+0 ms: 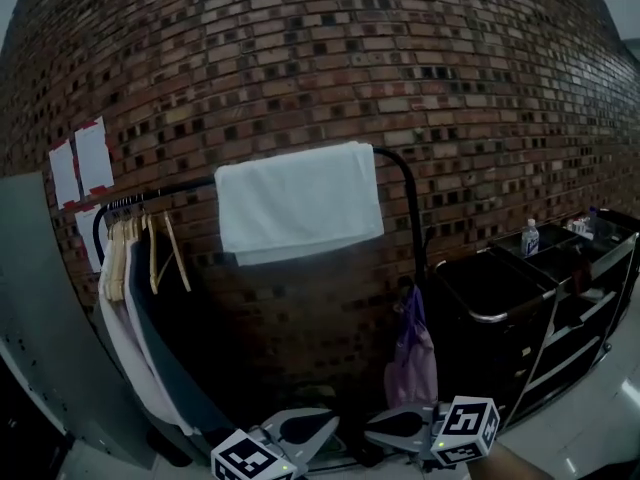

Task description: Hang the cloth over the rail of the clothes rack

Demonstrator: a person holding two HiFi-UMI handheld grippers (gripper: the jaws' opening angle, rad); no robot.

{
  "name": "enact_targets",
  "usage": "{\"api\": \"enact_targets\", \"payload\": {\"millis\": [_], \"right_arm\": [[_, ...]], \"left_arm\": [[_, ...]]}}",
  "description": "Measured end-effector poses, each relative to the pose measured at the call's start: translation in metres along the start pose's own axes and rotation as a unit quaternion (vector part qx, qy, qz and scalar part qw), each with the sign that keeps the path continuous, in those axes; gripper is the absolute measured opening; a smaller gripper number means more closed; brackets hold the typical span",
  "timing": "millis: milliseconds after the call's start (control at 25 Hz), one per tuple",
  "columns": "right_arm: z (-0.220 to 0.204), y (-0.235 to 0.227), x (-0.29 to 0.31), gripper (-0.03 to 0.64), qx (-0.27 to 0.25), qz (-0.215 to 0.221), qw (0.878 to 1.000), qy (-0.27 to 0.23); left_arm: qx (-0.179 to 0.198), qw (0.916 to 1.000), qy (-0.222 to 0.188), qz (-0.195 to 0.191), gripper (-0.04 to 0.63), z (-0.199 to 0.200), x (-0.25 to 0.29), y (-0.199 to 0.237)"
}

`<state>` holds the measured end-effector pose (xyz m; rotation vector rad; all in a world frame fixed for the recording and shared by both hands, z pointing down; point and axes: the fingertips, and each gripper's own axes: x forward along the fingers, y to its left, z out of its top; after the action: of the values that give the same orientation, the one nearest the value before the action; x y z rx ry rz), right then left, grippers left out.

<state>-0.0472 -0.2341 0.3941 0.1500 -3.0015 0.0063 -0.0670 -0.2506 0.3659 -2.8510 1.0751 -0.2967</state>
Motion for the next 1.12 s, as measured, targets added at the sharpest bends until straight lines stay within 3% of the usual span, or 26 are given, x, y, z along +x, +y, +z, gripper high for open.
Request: {"api": "enact_targets", "payload": {"millis": [320, 480, 720, 1120], "right_arm": [[-0.005, 0.151, 0.007, 0.002, 0.016, -0.023, 1.0, -0.01], [0.004, 0.21, 0.004, 0.002, 0.011, -0.036, 0.999, -0.015], [0.034, 0.258, -0.006, 0.002, 0.016, -0.073, 0.996, -0.052], [0.015, 0.311, -0.025, 0.002, 0.043, -0.054, 0.997, -0.031]], "left_arm": [[-0.015, 0.9997, 0.015, -0.011, 0.002, -0.021, -0.117, -0.1], [-0.034, 0.9994, 0.001, -0.012, 0.002, -0.013, -0.161, -0.136], [-0.089, 0.9946, -0.038, -0.037, 0.002, 0.001, -0.209, -0.179], [-0.083, 0.9964, -0.011, -0.017, 0.002, -0.014, -0.227, -0.238]]}}
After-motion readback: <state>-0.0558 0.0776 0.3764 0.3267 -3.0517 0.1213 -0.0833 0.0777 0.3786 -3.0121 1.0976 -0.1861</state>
